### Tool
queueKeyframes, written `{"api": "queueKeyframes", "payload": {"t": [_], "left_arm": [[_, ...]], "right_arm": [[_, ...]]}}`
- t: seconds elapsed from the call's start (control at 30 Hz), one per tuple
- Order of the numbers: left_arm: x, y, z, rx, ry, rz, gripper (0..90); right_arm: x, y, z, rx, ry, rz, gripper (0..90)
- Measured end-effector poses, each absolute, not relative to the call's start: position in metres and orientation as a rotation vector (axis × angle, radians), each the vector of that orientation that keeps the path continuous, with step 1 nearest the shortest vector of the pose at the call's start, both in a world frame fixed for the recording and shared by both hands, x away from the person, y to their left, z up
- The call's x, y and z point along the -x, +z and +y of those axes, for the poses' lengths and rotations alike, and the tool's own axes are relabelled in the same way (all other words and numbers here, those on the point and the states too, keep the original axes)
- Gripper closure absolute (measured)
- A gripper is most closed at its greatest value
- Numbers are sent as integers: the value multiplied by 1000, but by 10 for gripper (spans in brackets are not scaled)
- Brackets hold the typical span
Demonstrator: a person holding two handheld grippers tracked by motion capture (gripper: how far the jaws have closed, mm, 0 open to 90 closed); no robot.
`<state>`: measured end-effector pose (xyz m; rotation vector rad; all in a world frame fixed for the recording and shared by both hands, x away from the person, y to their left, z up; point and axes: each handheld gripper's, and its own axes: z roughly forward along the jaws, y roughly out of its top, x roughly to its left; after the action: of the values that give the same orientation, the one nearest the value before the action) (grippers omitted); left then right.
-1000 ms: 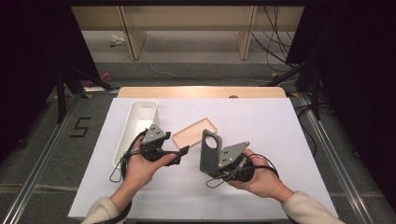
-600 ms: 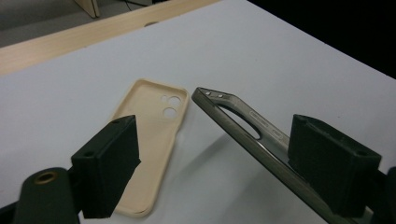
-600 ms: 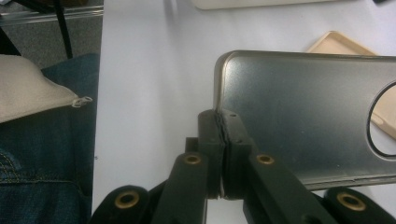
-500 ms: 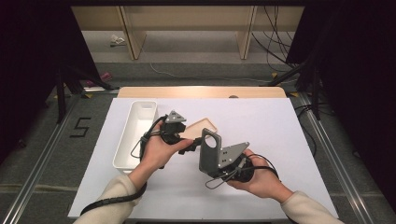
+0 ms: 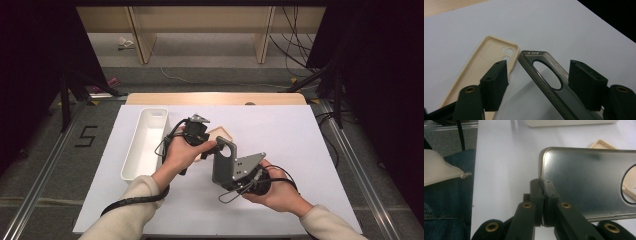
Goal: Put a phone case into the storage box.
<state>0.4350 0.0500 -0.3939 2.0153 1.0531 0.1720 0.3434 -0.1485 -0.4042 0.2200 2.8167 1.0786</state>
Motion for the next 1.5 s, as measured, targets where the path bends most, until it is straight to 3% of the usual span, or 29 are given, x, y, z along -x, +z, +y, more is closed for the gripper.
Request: {"api": "queueKeyframes", "payload": {"t": [0.4,0.87,1.17,1.23,1.33,1.43,1.5], "left_arm": [[-446,-406,46,-2043,93,1149,510],[-441,-398,40,-1916,11,1175,743],[-433,-389,35,-1837,-9,1137,818],[-431,-387,34,-1855,37,1108,821],[-430,-386,35,-1871,111,1079,823],[-428,-385,40,-1844,174,1045,822],[-426,-386,43,-1836,228,1028,822]], "right_arm": [[-342,-404,-147,-210,1073,2813,889],[-342,-414,-140,-174,1002,2846,892],[-346,-420,-137,-200,942,2859,883],[-347,-422,-137,-203,932,2856,877],[-349,-424,-140,-228,922,2841,809],[-351,-424,-142,-276,944,2792,668],[-353,-423,-145,-326,973,2734,524]]}}
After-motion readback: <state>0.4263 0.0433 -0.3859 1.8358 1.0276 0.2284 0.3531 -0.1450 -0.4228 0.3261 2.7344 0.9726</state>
